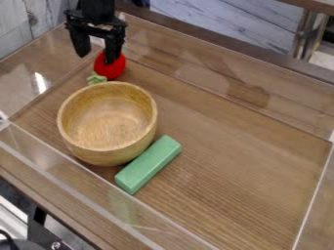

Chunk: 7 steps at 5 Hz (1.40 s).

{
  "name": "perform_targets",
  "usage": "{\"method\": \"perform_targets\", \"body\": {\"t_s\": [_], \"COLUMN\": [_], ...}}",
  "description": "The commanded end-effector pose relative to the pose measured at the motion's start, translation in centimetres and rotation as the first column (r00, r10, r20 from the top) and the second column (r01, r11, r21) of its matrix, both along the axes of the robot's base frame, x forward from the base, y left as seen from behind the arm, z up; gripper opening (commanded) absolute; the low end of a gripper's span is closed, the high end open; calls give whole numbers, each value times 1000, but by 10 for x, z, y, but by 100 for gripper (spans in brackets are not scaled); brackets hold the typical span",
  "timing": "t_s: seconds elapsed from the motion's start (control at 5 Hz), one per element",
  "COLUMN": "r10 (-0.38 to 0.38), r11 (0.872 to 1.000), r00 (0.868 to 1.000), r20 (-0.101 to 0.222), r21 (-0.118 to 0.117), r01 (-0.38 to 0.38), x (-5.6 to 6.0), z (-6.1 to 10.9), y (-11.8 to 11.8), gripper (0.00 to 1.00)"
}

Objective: Move the red fruit to the right

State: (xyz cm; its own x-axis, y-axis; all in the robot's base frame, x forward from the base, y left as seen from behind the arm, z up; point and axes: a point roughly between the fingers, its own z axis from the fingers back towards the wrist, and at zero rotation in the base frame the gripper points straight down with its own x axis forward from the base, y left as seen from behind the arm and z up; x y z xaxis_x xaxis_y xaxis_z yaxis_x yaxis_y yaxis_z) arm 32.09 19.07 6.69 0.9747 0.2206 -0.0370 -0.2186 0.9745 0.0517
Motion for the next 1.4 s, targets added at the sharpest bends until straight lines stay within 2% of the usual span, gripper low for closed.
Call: {"method": "perform_targets", "body": {"t_s": [0.0, 0.4, 0.8, 1.0, 1.2], "r10": [15, -90, -17, 5, 27], "r11": [998, 995, 998, 998, 997], "r00": [996, 992, 996, 997, 997], "r20": [87, 85, 85, 75, 66], "r21": [55, 58, 62, 63, 64], "r01": [-20, 86, 12, -10, -31], "x": [13, 22, 15, 17, 19], "z": [28, 18, 12, 0, -11], "y": [3, 1, -6, -3, 0], "gripper": [100, 100, 100, 100, 0]}}
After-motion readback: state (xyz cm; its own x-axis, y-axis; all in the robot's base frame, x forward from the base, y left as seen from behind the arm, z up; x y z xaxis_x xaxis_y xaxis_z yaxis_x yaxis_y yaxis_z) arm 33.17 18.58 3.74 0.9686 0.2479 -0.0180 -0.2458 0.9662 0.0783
